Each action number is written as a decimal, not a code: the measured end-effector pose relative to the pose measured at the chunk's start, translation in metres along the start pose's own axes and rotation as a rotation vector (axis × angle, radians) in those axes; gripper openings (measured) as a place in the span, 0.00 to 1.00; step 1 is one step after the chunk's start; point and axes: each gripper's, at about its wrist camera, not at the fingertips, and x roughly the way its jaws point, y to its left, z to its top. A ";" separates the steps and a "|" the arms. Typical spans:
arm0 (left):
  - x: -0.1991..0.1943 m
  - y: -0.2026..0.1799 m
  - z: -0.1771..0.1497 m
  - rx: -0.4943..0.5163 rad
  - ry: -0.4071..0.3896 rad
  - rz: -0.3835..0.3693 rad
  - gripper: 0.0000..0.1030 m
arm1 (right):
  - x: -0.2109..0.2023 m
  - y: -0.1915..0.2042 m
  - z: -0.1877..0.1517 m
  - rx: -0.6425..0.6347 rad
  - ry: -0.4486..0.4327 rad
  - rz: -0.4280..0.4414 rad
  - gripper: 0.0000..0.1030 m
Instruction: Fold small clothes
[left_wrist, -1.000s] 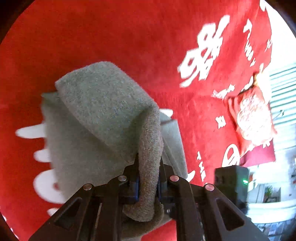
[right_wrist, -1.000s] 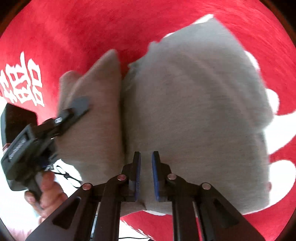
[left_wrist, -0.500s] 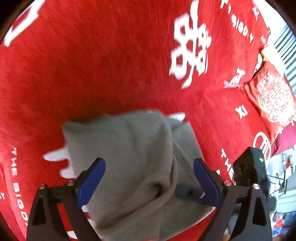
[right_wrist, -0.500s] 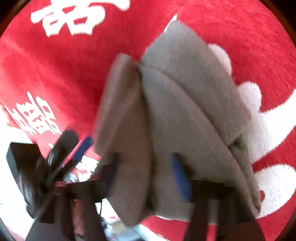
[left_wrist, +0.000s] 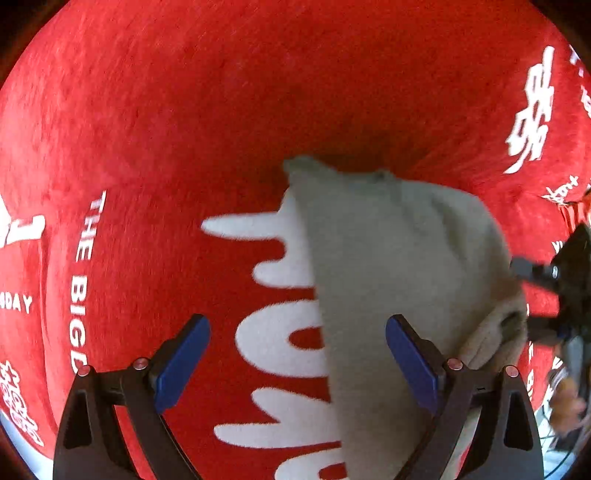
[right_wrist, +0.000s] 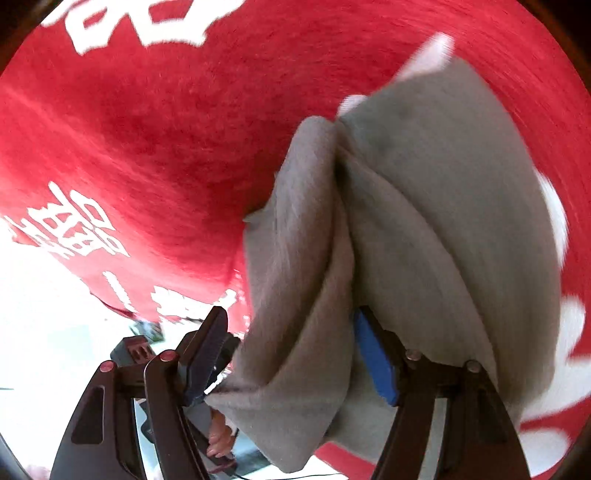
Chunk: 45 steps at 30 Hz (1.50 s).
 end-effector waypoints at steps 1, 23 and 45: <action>0.002 0.003 -0.004 -0.010 0.004 -0.006 0.93 | 0.007 0.005 0.007 -0.016 0.019 -0.036 0.56; 0.012 -0.033 -0.010 0.027 0.024 -0.037 0.93 | -0.089 -0.057 -0.008 0.016 -0.206 -0.152 0.07; 0.013 0.009 0.002 -0.146 0.006 -0.043 0.93 | -0.050 -0.067 -0.034 0.202 0.003 0.109 0.55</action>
